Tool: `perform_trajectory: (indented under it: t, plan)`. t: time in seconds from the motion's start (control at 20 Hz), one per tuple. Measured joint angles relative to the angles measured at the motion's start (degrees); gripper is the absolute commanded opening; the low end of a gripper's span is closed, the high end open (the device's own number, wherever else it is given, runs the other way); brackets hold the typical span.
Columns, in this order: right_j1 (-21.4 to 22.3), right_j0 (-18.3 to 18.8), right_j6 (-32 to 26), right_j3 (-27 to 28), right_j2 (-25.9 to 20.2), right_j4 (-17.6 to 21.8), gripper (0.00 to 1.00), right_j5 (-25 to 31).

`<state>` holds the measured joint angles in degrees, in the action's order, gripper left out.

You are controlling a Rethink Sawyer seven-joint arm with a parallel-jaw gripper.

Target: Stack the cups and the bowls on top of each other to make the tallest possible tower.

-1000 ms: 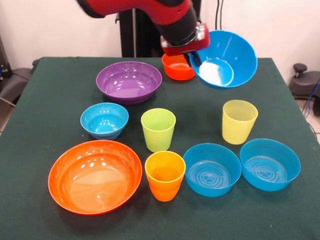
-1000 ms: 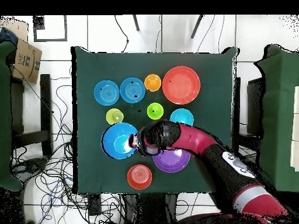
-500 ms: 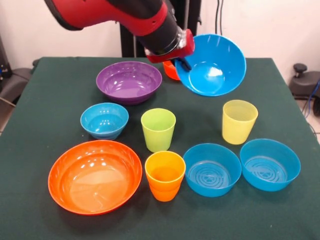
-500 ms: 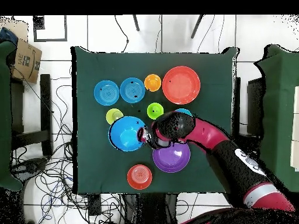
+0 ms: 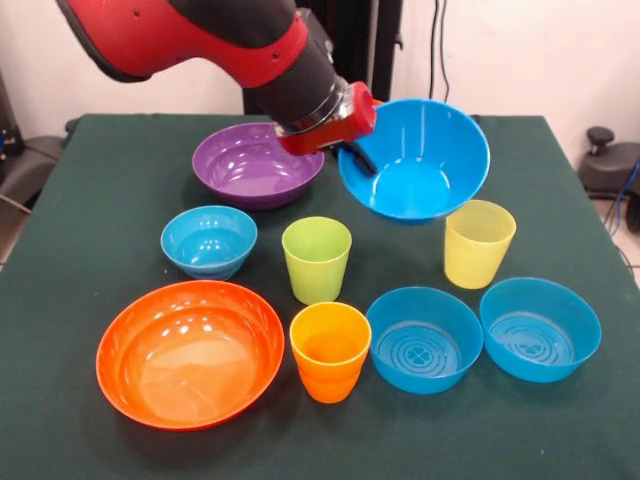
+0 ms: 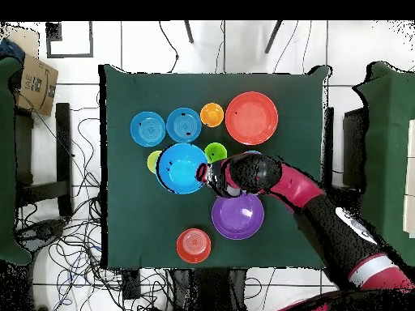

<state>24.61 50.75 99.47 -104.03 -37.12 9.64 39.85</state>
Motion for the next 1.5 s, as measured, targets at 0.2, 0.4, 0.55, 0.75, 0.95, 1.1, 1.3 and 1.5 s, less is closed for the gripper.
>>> perform_trajectory:
  t: [0.2,0.4,0.55,0.75,0.95,1.1,1.3,1.5]
  plan:
    - [-1.2,2.5,0.0,0.3,-2.2,1.5,0.00,-1.7]
    - [-2.7,5.2,0.0,1.5,-4.4,4.5,0.00,-1.9]
    - [-3.6,6.2,-0.1,2.9,-5.3,6.9,0.00,-1.8]
    - [-4.8,6.7,-1.3,5.7,-6.9,10.3,0.00,-1.0]
    - [-5.3,6.7,-2.4,7.0,-8.1,12.2,0.00,-0.5]
    - [-5.3,6.7,-3.3,7.9,-8.7,13.8,0.00,1.0]
    - [-5.1,6.3,-3.9,9.0,-9.1,15.3,0.00,4.1]
    - [-4.4,6.2,-3.9,9.6,-9.3,16.4,0.00,8.0]
